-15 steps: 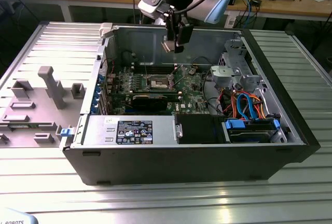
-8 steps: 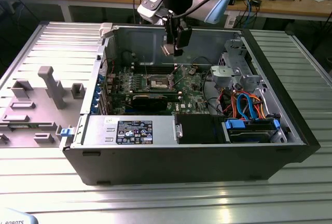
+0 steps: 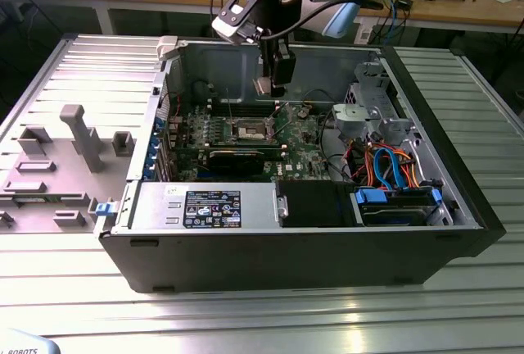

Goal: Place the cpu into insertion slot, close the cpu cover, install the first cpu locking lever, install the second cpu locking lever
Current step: 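Place the cpu into insertion slot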

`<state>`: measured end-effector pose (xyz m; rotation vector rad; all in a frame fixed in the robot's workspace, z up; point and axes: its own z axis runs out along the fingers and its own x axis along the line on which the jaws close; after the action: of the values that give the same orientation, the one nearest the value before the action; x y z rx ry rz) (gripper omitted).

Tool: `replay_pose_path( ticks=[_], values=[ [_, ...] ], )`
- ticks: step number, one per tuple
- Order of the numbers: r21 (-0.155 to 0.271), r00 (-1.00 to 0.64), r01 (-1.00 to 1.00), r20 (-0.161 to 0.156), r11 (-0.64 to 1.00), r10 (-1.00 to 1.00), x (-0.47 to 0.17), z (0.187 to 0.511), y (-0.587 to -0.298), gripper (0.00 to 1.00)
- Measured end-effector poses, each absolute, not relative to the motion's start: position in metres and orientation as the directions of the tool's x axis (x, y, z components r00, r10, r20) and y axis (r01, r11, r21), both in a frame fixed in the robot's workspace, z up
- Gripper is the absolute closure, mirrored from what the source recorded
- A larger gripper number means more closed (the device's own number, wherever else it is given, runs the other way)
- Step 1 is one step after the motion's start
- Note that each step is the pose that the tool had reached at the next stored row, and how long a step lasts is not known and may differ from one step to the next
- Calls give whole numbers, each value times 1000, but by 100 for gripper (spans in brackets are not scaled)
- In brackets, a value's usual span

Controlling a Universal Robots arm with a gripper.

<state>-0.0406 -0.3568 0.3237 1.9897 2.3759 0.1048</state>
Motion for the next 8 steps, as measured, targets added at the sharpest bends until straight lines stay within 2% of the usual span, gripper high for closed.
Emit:
replay_pose_path(
  ticks=[8],
  values=[
    [78, -175, 982, 12, 174, 984, -41, 323, -357, 45]
  ],
)
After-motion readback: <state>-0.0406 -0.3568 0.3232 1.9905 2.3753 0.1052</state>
